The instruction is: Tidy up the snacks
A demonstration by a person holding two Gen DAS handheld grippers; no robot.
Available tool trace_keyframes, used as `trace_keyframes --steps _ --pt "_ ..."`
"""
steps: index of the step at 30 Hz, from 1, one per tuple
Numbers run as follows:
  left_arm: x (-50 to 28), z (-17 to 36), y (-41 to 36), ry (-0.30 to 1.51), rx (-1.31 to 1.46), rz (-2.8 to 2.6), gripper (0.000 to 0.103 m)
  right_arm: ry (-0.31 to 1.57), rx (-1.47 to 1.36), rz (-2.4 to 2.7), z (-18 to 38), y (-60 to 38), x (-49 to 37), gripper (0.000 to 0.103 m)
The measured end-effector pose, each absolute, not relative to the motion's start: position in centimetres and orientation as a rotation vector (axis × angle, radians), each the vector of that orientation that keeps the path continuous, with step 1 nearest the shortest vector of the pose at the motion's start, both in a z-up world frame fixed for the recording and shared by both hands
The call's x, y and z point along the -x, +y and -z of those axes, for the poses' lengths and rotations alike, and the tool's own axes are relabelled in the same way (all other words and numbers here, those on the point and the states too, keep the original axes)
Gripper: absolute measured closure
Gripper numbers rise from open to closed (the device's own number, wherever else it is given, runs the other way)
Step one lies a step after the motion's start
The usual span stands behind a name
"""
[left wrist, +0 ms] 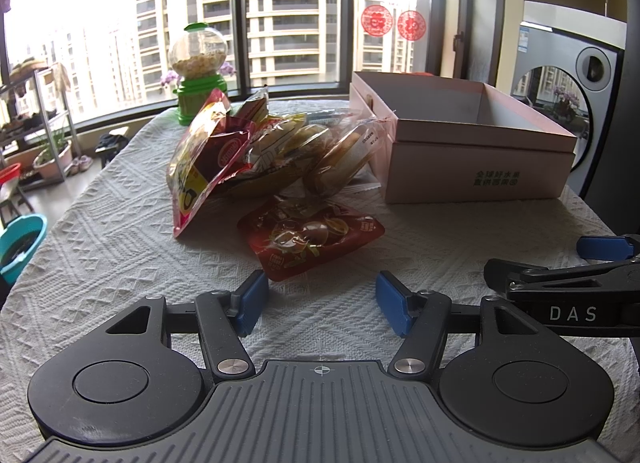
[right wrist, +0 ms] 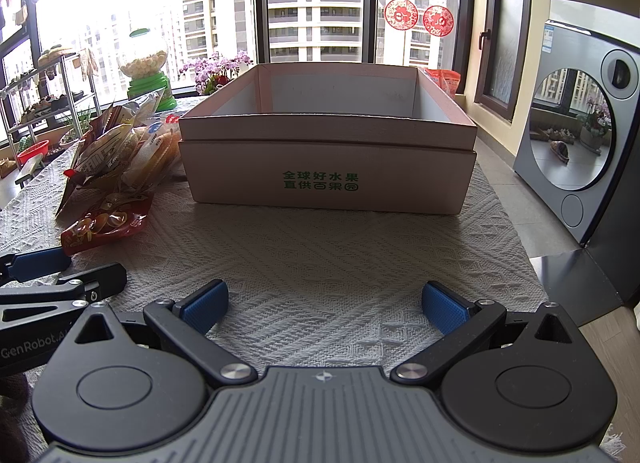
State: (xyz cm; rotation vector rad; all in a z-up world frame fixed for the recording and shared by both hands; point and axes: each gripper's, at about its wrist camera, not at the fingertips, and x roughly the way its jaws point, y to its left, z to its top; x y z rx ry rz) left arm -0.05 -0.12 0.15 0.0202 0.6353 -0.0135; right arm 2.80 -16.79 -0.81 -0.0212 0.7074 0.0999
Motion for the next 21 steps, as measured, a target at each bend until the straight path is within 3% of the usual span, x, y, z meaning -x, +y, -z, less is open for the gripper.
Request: trace_keyframes --steps 21 --pt "-0.1 -0.1 -2.1 0.620 -0.137 -0.024 0.036 0.759 0.034 -0.157 0.3 -17.4 -3.2 0.000"
